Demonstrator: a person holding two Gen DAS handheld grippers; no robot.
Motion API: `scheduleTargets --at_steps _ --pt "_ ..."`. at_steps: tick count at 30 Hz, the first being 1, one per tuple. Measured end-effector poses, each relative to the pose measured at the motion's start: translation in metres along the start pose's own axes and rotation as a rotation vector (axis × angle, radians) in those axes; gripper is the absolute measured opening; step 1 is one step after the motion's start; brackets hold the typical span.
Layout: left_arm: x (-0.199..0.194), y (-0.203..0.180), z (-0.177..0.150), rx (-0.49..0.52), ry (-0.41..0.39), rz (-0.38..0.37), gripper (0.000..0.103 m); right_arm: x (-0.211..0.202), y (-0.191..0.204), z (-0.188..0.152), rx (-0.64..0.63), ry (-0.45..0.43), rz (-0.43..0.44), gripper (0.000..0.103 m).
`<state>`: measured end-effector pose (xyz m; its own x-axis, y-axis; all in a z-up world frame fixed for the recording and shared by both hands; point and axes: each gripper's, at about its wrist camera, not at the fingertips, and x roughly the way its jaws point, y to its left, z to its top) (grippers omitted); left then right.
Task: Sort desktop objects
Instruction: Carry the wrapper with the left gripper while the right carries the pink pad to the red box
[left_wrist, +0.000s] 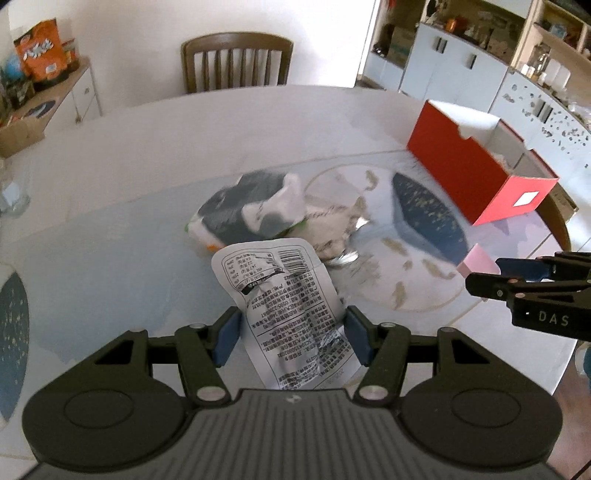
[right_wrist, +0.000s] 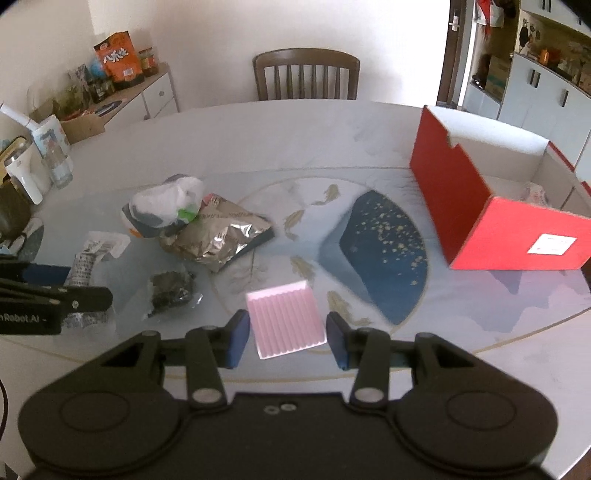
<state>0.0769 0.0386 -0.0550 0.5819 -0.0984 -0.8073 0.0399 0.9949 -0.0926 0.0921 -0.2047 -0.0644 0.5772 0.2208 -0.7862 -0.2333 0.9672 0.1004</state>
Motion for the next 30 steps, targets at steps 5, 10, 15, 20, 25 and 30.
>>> scheduleTargets --at_steps 5,10,15,20,25,30 --pt "-0.01 -0.019 0.017 0.009 -0.041 -0.008 0.06 -0.017 -0.02 0.01 0.025 -0.039 -0.018 0.045" --pt "-0.012 -0.05 0.034 0.026 -0.073 -0.016 0.06 -0.027 -0.048 0.023 0.032 -0.061 -0.016 0.045" --pt "-0.008 -0.082 0.051 0.03 -0.092 -0.021 0.06 -0.033 -0.083 0.04 0.046 -0.083 -0.006 0.045" --pt "-0.001 -0.117 0.071 0.028 -0.115 -0.017 0.06 -0.038 -0.121 0.059 0.037 -0.115 0.001 0.045" --pt "0.008 -0.151 0.089 0.038 -0.132 -0.02 0.06 -0.042 -0.158 0.074 0.023 -0.144 0.002 0.045" --pt "0.019 -0.186 0.106 0.053 -0.14 -0.026 0.06 -0.044 -0.19 0.084 0.011 -0.158 0.0 0.045"
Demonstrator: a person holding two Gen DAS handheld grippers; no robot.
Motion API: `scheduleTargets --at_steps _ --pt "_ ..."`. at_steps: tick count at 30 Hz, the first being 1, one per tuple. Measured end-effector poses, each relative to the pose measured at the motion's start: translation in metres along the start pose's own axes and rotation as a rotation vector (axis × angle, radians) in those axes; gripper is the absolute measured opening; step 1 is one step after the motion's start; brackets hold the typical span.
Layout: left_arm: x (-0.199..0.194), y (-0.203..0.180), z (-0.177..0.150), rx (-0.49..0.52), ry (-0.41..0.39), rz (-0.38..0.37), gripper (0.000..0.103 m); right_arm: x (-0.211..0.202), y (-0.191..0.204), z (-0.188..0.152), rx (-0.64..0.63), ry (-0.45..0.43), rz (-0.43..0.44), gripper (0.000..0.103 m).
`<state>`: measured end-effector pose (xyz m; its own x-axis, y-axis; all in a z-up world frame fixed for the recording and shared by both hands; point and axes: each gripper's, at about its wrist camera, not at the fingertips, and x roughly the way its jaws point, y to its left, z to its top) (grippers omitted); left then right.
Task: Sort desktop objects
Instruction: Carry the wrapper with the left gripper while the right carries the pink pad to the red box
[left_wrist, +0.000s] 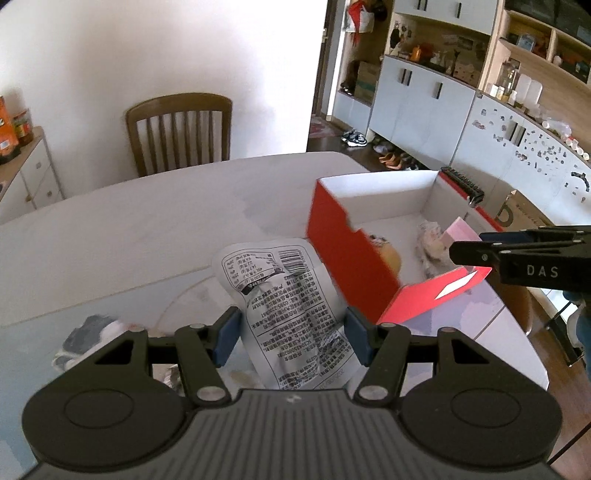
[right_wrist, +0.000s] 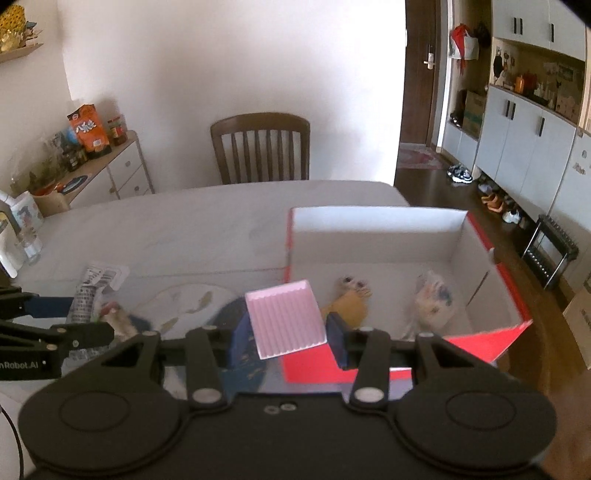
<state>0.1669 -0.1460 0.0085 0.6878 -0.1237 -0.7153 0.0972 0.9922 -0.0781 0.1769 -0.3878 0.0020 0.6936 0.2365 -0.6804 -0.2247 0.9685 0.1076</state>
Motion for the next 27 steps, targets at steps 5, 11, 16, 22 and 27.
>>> scheduleTargets --at_steps 5,11,16,22,27 --pt "0.014 -0.029 0.013 0.029 -0.001 -0.011 0.06 0.002 -0.031 0.005 0.005 -0.008 -0.011 0.045" --pt "0.038 -0.062 0.033 0.075 0.008 -0.026 0.06 0.007 -0.065 0.007 0.018 -0.008 -0.03 0.045" --pt "0.059 -0.09 0.05 0.124 0.013 -0.052 0.06 0.015 -0.092 0.009 0.044 0.0 -0.05 0.045" --pt "0.091 -0.117 0.065 0.176 0.031 -0.08 0.06 0.03 -0.117 0.009 0.062 0.016 -0.073 0.045" --pt "0.116 -0.131 0.077 0.226 0.051 -0.09 0.061 0.046 -0.13 0.012 0.057 0.038 -0.075 0.045"
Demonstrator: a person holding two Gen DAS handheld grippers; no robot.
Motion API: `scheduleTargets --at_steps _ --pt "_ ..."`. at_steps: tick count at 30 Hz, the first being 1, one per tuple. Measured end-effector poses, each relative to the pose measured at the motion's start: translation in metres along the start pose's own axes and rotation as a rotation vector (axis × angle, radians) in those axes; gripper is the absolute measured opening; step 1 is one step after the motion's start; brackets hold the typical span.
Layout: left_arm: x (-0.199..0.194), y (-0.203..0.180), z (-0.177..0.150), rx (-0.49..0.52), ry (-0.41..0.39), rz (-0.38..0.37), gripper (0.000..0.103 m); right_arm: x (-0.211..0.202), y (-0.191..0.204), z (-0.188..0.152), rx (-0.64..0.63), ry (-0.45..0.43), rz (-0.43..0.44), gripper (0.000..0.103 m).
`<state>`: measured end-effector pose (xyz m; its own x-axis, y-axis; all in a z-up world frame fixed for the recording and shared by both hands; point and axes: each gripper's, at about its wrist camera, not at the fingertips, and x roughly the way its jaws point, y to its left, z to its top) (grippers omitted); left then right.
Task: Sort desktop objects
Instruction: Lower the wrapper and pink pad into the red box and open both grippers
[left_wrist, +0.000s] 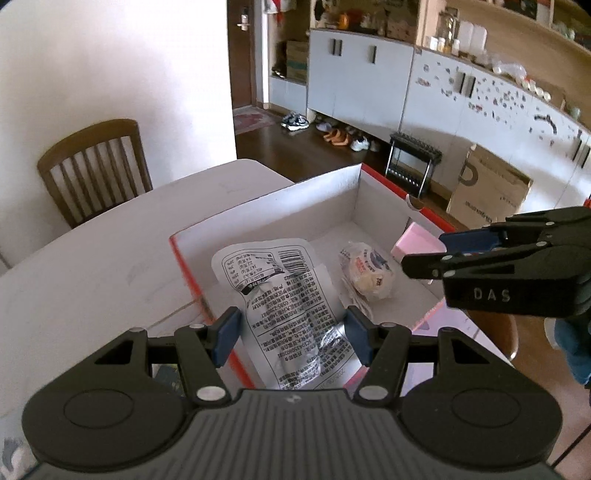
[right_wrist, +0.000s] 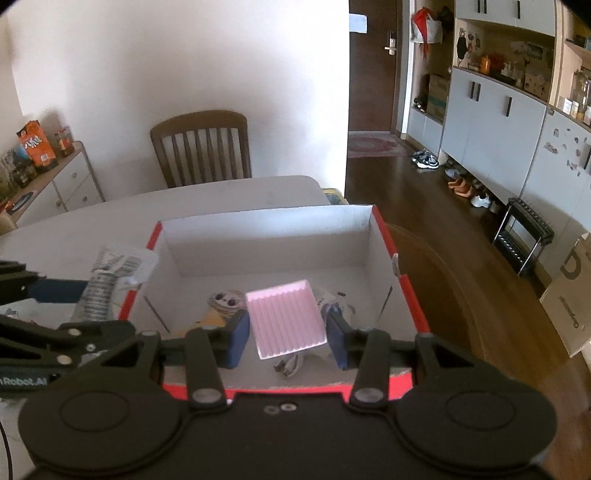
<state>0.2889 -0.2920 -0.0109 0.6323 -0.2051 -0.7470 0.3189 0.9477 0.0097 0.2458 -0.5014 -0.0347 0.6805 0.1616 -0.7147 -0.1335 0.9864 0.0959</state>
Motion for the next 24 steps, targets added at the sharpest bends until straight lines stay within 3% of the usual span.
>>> scheduleTargets --at_steps 24 --pt "0.1 0.001 0.029 0.095 0.16 -0.027 0.061 0.091 -0.011 0.001 -0.111 0.156 0.01 0.045"
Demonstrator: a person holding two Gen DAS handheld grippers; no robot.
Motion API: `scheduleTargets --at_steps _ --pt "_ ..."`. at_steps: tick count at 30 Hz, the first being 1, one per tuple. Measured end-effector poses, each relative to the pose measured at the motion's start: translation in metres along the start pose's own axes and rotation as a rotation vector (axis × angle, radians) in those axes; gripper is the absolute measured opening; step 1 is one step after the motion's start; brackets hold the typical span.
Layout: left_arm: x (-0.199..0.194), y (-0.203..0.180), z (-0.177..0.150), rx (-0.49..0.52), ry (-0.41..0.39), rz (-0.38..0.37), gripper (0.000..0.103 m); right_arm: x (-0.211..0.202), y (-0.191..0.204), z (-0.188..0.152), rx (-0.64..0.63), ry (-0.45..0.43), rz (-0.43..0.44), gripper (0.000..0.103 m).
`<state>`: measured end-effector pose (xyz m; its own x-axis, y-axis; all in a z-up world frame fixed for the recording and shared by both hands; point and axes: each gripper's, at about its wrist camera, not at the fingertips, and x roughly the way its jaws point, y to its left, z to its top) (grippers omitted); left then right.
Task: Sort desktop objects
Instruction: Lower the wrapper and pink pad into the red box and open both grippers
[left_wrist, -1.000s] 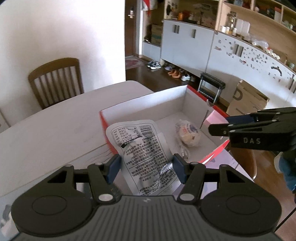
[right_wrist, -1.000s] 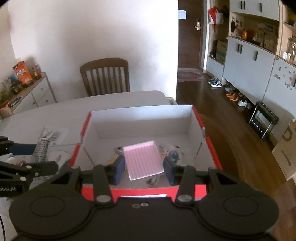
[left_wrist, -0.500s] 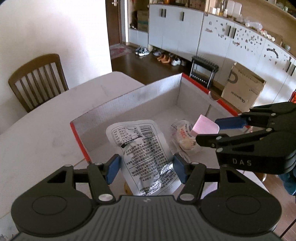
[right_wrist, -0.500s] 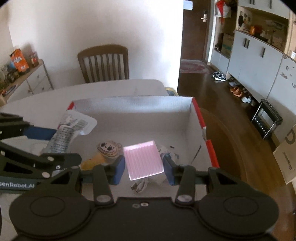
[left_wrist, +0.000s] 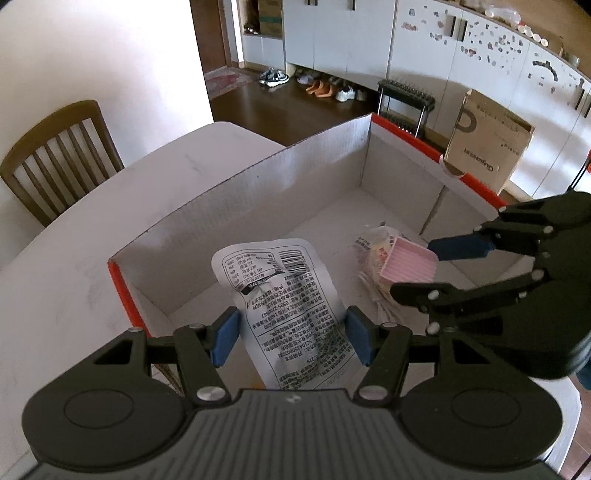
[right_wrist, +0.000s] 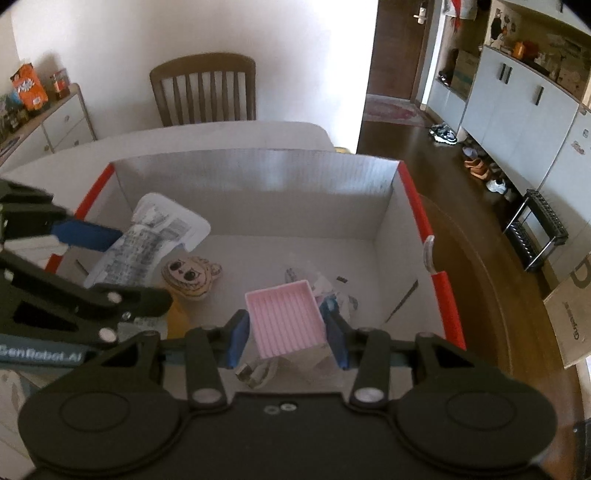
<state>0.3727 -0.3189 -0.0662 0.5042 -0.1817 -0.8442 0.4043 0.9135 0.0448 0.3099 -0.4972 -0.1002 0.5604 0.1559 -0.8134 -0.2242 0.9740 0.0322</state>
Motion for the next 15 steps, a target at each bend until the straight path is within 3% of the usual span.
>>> scheduleTargets --at_steps 15 --pt "0.033 0.012 0.007 -0.031 0.107 -0.044 0.063 0.02 0.006 0.0 -0.052 0.041 0.022 0.046"
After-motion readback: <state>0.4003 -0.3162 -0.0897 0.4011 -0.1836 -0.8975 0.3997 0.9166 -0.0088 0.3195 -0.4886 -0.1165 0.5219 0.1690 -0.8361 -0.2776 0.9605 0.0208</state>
